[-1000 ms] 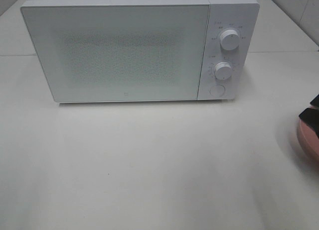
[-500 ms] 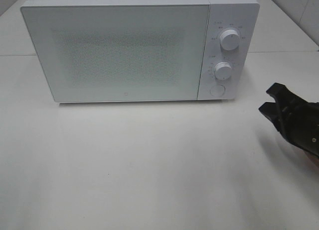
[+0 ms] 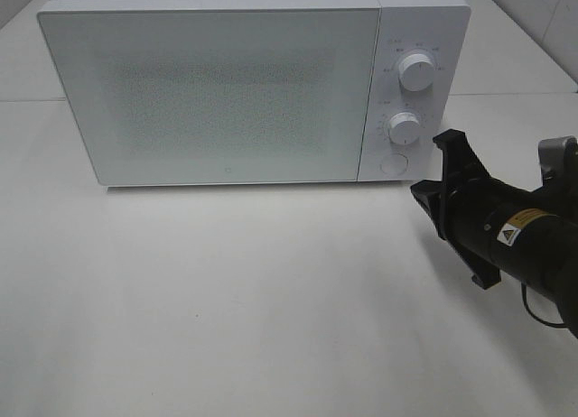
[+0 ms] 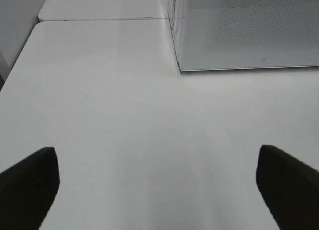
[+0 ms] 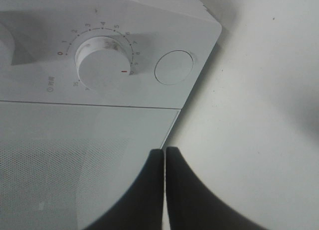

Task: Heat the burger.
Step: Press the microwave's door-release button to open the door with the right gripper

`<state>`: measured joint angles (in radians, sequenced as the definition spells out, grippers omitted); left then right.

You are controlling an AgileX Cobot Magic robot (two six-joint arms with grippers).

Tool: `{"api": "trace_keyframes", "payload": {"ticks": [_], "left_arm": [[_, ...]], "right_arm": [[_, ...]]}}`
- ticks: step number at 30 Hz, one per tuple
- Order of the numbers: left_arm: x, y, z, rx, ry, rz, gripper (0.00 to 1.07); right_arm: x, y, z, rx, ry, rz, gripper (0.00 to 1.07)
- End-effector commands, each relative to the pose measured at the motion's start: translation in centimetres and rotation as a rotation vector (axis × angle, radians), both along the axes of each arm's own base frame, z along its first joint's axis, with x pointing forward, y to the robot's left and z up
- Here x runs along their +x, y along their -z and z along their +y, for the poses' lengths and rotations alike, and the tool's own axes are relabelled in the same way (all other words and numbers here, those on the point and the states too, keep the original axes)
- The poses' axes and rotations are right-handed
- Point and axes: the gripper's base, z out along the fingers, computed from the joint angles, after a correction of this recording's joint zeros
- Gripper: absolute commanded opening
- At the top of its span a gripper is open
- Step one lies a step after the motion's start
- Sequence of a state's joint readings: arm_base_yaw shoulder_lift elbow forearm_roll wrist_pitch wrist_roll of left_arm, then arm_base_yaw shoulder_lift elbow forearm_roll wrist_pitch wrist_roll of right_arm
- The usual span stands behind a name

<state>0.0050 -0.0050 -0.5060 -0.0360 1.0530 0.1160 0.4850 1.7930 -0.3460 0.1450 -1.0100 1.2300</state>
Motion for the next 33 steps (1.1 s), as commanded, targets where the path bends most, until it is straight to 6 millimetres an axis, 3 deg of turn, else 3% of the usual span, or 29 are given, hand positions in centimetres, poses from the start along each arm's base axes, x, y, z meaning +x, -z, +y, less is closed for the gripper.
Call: {"api": "trace_keyframes", "payload": {"ticks": [1, 9, 23, 33], "left_arm": [[-0.3, 0.0, 0.0, -0.006, -0.003, -0.025, 1.03], [-0.3, 0.0, 0.0, -0.006, -0.003, -0.025, 1.03], [-0.3, 0.0, 0.0, -0.006, -0.003, -0.025, 1.03], [-0.3, 0.0, 0.0, -0.006, -0.003, -0.025, 1.03]], "right_arm": [[0.7, -0.1, 0.6, 0.038, 0.009, -0.009, 0.00], [3.4, 0.8, 2.0, 0.129, 0.056, 0.005, 0.00], [6.2, 2.4, 3.3, 0.169, 0.111, 0.044, 0.00], [6.9, 3.6, 2.8, 0.170, 0.196, 0.064, 0.00]]}}
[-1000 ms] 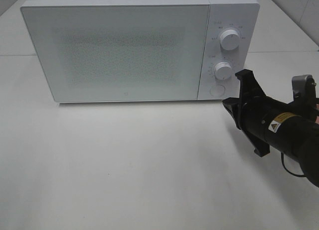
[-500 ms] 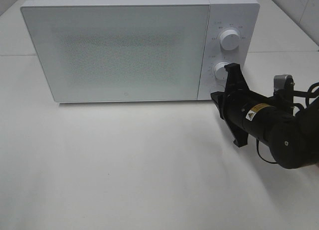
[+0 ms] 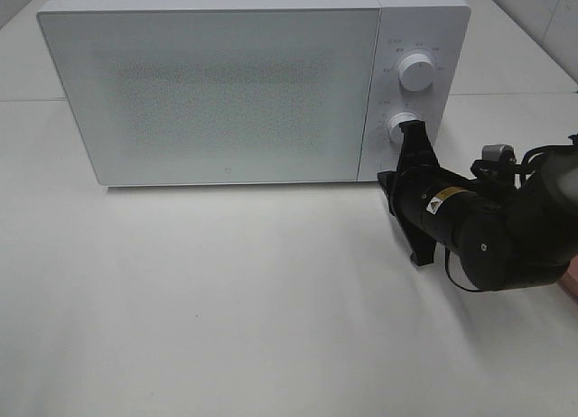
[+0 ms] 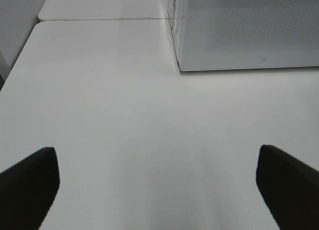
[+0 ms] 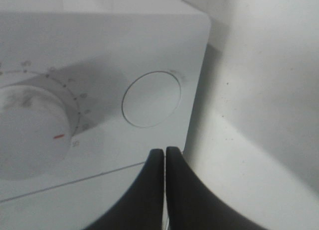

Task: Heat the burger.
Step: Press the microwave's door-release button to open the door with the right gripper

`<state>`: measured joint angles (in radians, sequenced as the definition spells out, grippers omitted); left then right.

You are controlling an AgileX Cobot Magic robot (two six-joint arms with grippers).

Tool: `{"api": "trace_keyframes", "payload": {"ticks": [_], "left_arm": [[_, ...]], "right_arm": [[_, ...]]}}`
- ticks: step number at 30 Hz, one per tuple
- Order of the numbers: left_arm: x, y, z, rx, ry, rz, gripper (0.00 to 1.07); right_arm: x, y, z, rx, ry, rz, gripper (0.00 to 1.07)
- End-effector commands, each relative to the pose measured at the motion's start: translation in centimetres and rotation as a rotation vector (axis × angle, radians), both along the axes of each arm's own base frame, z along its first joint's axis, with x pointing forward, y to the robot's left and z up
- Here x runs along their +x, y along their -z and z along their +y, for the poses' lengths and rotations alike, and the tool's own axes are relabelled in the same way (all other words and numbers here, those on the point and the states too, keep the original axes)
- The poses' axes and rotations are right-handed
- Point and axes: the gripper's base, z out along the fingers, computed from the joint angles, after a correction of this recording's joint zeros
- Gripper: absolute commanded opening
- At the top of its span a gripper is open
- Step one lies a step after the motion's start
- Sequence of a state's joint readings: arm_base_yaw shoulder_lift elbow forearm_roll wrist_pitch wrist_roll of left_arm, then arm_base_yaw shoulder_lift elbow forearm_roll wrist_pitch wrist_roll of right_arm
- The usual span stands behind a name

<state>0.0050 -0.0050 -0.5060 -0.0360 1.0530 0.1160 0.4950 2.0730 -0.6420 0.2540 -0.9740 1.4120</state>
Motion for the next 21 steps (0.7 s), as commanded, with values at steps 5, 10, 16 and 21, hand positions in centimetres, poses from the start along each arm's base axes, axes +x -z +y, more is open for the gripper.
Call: {"api": "trace_keyframes", "payload": {"ticks": [5, 10, 16, 21], "left_arm": [[-0.3, 0.0, 0.0, -0.006, -0.003, -0.025, 1.03], [-0.3, 0.0, 0.0, -0.006, -0.003, -0.025, 1.03], [-0.3, 0.0, 0.0, -0.006, -0.003, -0.025, 1.03], [-0.3, 0.0, 0.0, -0.006, -0.003, -0.025, 1.03]], "right_arm": [[0.7, -0.4, -0.1, -0.012, 0.026, -0.019, 0.00], [1.2, -0.5, -0.8, -0.023, 0.053, -0.028, 0.00], [1.6, 0.0, -1.0, -0.030, 0.059, -0.014, 0.00], [2.4, 0.2, -0.5, -0.014, 0.050, -0.020, 0.00]]}}
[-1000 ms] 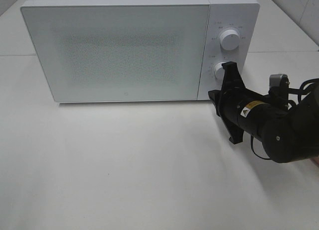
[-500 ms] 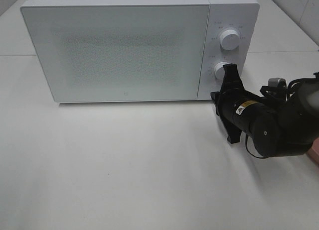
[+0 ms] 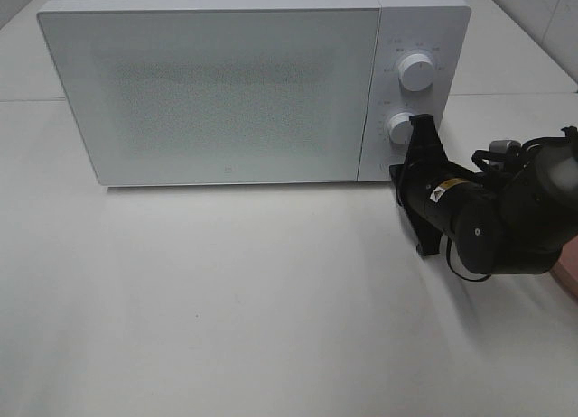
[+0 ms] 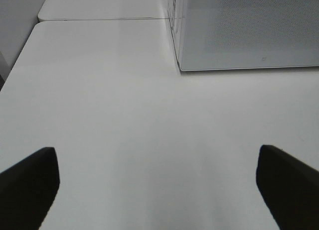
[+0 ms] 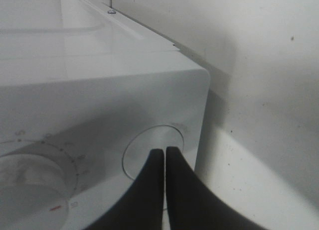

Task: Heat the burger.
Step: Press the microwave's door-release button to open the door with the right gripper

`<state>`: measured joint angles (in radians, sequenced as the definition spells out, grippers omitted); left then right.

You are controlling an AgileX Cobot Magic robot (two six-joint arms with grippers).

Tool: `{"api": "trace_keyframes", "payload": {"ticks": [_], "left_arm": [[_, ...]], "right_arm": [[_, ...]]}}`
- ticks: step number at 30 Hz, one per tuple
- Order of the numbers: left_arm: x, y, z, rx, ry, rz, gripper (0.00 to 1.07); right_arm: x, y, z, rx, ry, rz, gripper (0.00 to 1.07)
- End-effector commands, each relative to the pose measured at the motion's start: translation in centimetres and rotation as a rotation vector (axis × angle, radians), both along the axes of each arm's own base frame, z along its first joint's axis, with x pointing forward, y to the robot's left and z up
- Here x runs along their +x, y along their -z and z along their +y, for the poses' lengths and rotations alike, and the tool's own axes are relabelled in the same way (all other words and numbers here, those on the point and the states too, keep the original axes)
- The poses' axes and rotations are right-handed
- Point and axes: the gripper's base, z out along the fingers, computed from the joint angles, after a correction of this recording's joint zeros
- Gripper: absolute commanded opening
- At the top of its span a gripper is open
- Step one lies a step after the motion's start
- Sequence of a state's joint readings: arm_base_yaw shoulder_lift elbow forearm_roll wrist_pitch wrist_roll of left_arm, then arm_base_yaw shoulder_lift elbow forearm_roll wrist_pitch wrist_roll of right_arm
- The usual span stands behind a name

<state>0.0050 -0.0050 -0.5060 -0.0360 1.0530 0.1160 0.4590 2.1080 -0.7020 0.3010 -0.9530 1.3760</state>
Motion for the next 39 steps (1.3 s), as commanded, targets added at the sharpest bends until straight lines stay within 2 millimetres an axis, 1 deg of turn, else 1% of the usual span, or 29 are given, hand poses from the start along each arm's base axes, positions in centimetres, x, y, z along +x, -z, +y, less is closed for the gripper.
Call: {"api": "trace_keyframes", "payload": {"ticks": [1, 13, 17, 31, 35, 39], "left_arm": [[-0.3, 0.0, 0.0, -0.006, -0.003, -0.025, 1.03], [-0.3, 0.0, 0.0, -0.006, -0.003, -0.025, 1.03], [-0.3, 0.0, 0.0, -0.006, -0.003, -0.025, 1.03], [-0.3, 0.0, 0.0, -0.006, -0.003, -0.025, 1.03], [-0.3, 0.0, 0.0, -0.006, -0.003, -0.025, 1.03], [-0.3, 0.0, 0.0, -0.006, -0.003, -0.025, 1.03]], "right_arm": [[0.8, -0.2, 0.3, -0.001, -0.014, -0.021, 0.00], [1.8, -0.3, 0.6, -0.013, -0.010, -0.055, 0.00], [2.0, -0.9, 0.5, -0.025, 0.009, -0.123, 0.00], [2.1, -1.1, 0.4, -0.018, 0.024, -0.142, 0.00], [2.8, -1.3, 0.7, -0.009, 0.021, -0.164, 0.00], [3.1, -1.5, 0.7, -0.001, 0.041, -0.171, 0.00]]}}
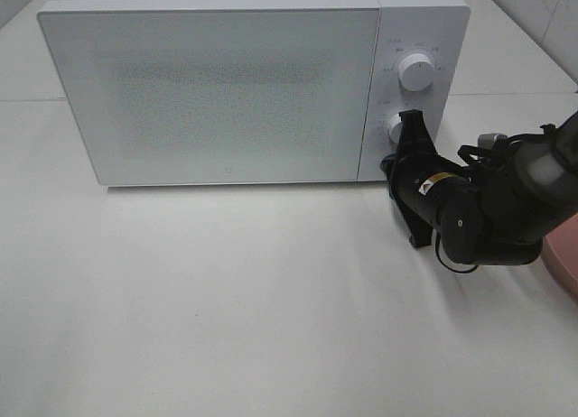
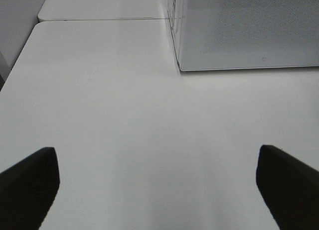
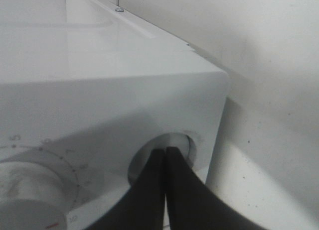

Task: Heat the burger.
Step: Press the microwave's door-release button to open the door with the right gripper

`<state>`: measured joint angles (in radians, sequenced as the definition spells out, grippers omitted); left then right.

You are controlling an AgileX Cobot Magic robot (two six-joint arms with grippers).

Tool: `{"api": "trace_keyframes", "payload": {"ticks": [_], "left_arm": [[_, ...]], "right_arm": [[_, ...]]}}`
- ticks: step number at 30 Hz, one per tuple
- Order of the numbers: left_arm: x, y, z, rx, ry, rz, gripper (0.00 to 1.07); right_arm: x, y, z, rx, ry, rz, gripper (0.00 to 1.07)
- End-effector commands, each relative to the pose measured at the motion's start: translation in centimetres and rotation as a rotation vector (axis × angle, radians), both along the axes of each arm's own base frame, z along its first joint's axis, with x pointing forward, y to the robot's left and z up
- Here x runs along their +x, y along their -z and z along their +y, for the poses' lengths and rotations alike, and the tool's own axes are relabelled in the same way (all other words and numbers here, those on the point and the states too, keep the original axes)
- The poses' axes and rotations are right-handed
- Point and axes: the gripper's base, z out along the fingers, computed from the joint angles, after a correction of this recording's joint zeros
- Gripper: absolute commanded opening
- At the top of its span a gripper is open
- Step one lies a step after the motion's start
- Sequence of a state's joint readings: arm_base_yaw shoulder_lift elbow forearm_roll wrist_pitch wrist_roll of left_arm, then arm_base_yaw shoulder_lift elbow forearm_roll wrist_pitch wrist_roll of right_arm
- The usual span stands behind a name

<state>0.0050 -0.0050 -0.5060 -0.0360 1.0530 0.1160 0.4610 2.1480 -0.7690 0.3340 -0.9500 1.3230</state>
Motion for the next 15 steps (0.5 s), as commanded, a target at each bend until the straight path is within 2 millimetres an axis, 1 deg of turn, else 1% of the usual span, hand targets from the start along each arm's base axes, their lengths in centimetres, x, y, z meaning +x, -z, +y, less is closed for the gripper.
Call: {"api": "trace_keyframes", "payload": {"ticks": [1, 3, 5, 6, 8, 9, 10, 15], "left_arm": [[-0.3, 0.0, 0.0, -0.006, -0.003, -0.025, 1.03], [-0.3, 0.0, 0.0, -0.006, -0.003, -0.025, 1.03], [-0.3, 0.0, 0.0, -0.006, -0.003, -0.025, 1.03], [-0.3, 0.0, 0.0, -0.006, -0.003, -0.025, 1.03], [-0.3, 0.0, 0.0, -0.006, -0.003, -0.025, 1.03], [-0.3, 0.0, 0.0, -0.006, -0.003, -0.025, 1.03], [-0.3, 0.0, 0.0, -0.006, -0.003, -0.025, 1.03], [-0.3, 0.0, 0.0, -0.006, -0.003, -0.025, 1.03]], "right_arm": [[2.0, -2.0, 0.2, 0.026, 0.038, -0.156, 0.00], [2.2, -2.0, 0.3, 0.025, 0.038, -0.159, 0.00], [3.0, -2.6, 0.7, 0.027, 0.041, -0.186, 0.00], [3.0, -2.6, 0.7, 0.027, 0.041, -0.186, 0.00], [3.8, -3.2, 0.6, 0.022, 0.070, -0.214, 0.00], [3.8, -3.2, 0.6, 0.022, 0.070, -0.214, 0.00], [4.4, -3.7, 0.6, 0.022, 0.075, -0.232, 0.00], [4.4, -3.8, 0.7, 0.049, 0.077, -0.237, 0.00]]}}
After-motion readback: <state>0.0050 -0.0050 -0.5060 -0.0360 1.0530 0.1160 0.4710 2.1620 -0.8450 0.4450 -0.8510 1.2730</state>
